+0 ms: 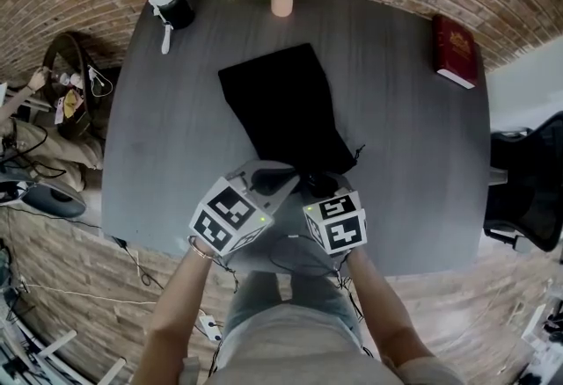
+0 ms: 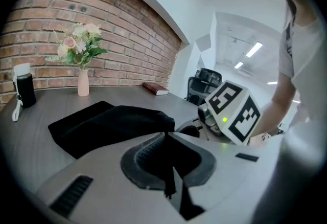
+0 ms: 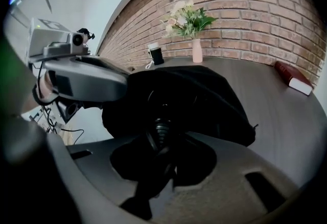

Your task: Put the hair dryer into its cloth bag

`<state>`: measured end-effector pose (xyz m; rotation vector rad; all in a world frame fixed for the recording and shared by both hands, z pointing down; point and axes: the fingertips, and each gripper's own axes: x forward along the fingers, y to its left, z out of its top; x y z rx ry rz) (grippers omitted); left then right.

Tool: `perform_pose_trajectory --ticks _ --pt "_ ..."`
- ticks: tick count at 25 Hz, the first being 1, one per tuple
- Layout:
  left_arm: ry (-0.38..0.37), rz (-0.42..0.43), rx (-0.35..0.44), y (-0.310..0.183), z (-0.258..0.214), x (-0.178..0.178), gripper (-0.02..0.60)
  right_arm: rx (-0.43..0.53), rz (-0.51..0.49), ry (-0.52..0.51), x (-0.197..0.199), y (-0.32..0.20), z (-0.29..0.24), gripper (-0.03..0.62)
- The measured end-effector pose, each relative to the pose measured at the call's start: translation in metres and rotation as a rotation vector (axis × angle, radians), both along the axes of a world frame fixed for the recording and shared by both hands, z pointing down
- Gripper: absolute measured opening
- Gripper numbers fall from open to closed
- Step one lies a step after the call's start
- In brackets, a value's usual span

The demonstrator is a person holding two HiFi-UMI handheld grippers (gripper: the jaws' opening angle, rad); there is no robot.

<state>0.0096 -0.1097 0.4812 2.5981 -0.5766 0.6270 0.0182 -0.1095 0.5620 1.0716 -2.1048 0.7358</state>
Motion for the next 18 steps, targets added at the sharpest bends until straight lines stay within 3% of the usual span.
perform_pose_trajectory --ticks 18 --pt "0.029 0.012 -0.023 -0.002 -0.003 0.000 0.015 0.029 0.049 -0.061 -0.014 -0.049 0.002 0.097"
